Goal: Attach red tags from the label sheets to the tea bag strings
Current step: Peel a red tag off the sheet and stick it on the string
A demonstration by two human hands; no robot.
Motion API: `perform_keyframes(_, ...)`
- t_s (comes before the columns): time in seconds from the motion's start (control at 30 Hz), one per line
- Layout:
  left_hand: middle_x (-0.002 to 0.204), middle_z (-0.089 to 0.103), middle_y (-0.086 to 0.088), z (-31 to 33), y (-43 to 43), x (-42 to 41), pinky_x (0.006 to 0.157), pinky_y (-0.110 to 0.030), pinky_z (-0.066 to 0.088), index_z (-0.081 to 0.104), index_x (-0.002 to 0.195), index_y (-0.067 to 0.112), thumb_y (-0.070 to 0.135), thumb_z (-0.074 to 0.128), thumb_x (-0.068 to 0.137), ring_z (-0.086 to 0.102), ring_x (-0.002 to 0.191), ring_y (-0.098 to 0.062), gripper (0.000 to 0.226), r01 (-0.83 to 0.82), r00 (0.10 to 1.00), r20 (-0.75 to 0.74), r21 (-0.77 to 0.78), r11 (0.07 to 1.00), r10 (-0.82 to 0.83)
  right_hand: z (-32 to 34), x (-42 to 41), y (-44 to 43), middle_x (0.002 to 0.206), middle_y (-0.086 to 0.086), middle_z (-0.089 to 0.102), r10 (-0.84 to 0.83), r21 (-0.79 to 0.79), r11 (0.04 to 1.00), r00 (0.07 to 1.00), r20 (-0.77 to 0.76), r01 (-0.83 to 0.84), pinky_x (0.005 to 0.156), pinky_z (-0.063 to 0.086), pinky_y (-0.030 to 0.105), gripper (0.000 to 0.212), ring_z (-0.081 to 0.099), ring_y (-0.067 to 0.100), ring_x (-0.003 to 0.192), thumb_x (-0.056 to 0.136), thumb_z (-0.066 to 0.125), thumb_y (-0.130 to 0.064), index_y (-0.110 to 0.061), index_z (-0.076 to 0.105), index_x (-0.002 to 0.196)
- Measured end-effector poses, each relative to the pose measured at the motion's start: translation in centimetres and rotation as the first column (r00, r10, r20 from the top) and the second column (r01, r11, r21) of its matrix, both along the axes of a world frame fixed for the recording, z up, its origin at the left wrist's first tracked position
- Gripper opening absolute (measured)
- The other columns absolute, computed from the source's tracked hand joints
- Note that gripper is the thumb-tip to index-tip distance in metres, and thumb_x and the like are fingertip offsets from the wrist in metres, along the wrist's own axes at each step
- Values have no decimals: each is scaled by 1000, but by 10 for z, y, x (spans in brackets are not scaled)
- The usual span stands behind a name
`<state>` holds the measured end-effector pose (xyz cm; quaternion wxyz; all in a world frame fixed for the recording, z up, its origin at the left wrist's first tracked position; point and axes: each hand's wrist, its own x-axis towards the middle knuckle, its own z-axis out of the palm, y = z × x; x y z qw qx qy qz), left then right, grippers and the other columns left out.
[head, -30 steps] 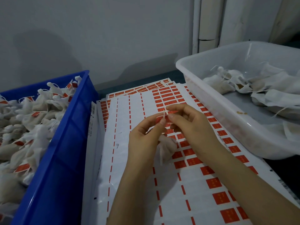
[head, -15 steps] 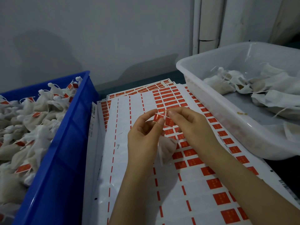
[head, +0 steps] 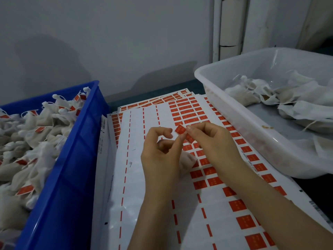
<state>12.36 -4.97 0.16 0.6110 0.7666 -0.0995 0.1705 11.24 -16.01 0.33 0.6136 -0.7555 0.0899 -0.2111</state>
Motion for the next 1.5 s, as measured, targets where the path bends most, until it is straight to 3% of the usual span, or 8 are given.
perform_keyframes(0.13,92,68,7,-3,-1,-2,71,-4,48,59,84,34,22,71,78,66,79,-10,18,-45,990,136,97,994,31,-1,1,-1,67,-26,60,-12,76,997,1000,-9,13,53,36,5,14,60,-7,70,86,59,-36,-32,59,72)
perform_keyframes(0.2,95,69,11,-3,-1,-3,75,-5,48,65,92,31,28,67,79,66,84,-6,14,-34,990,141,104,994,19,-2,1,-2,65,-27,61,3,89,996,1000,14,-5,47,40,3,13,57,-16,73,86,60,-34,-31,59,74)
perform_keyframes(0.43,90,58,31,-1,-1,-5,77,3,41,63,103,33,39,58,71,57,87,20,32,-32,992,128,76,997,22,0,-3,2,79,-26,59,3,-28,1000,988,155,2,58,37,-5,11,54,-17,82,85,62,-29,-37,56,79)
perform_keyframes(0.67,86,61,30,0,-1,-7,74,3,42,63,99,37,41,56,71,59,90,12,29,-26,1000,15,18,999,26,4,-4,2,74,-42,58,45,1,999,979,197,-47,56,38,-3,11,56,-19,81,83,62,-32,-41,55,82)
perform_keyframes(0.97,85,72,20,8,1,-3,57,-2,46,71,85,35,39,62,71,65,81,5,17,-28,977,-212,-286,958,-35,-1,-2,9,85,-29,59,97,22,995,986,132,-101,54,40,-1,25,56,-19,80,77,71,-27,-39,53,88)
perform_keyframes(1.27,93,72,17,8,-1,-3,76,-22,56,72,84,36,48,59,65,67,92,-12,25,2,938,-329,-299,954,-105,0,-3,3,75,-27,64,63,84,994,991,117,-73,57,45,2,10,63,-10,75,81,66,-28,-36,59,81)
perform_keyframes(1.4,91,72,20,9,-1,-4,75,-17,55,72,85,35,46,62,64,67,92,-7,26,13,939,-325,-301,954,-115,1,-3,2,80,-26,63,59,80,994,991,120,-69,58,45,1,9,62,-12,75,81,65,-30,-37,59,81)
perform_keyframes(1.5,93,72,17,9,-1,-4,80,-26,56,73,86,34,45,63,63,67,93,-11,27,1,939,-329,-296,955,-103,1,-3,2,83,-25,64,53,71,996,992,113,-61,60,47,2,9,62,-11,76,80,65,-32,-37,59,82)
